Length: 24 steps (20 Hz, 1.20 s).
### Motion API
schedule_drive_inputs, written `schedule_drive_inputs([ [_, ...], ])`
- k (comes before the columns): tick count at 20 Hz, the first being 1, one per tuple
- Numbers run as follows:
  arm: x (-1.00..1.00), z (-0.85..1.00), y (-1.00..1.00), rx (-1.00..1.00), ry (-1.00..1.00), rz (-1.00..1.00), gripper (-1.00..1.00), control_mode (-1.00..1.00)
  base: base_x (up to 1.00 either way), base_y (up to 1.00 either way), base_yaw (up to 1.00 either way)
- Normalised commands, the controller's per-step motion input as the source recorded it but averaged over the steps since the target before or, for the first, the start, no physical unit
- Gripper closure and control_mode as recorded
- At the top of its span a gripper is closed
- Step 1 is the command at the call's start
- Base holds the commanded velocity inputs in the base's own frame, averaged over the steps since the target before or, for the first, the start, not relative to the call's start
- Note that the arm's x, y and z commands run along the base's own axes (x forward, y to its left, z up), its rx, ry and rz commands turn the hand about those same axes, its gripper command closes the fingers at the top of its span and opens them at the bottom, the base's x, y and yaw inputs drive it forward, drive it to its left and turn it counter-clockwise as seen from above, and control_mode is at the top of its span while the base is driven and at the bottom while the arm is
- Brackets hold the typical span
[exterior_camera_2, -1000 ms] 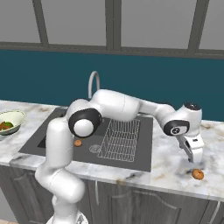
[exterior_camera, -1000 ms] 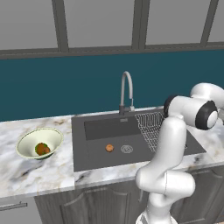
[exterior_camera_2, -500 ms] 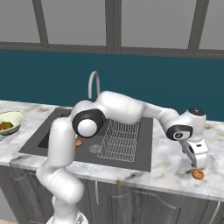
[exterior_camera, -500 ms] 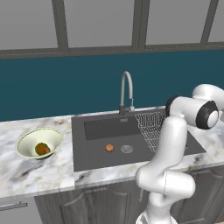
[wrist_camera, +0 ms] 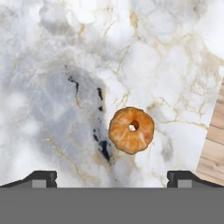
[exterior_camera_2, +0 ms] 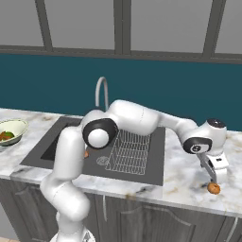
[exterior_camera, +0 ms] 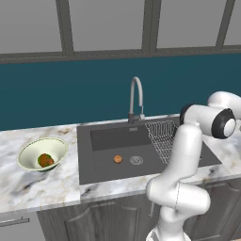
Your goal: There is a mixed pile of frozen fruits and vegetables on the counter. Locate all the frozen vegetables and place the items in a bowl on the counter. Take all the frozen fruits and defrost them in a running sink.
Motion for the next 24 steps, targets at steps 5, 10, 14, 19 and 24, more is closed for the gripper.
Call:
schedule_drive_inputs([
  [5, 0.0, -0.07, -0.2, 0.0, 0.0, 0.0, -1.0, -1.0, 0.0, 0.0, 0.0],
  [10, -0.01, -0.07, -0.2, 0.0, 0.0, 0.0, -1.0, -1.0, 0.0, 0.0, 0.0],
  [14, -0.03, -0.08, -0.12, 0.0, 0.0, 0.0, -1.0, -1.0, 0.0, 0.0, 0.0],
  [19, -0.11, -0.21, -0.01, 0.0, 0.0, 0.0, -1.0, -1.0, 0.0, 0.0, 0.0],
  [24, -0.14, -0.26, 0.0, 0.0, 0.0, 0.0, -1.0, -1.0, 0.0, 0.0, 0.0],
])
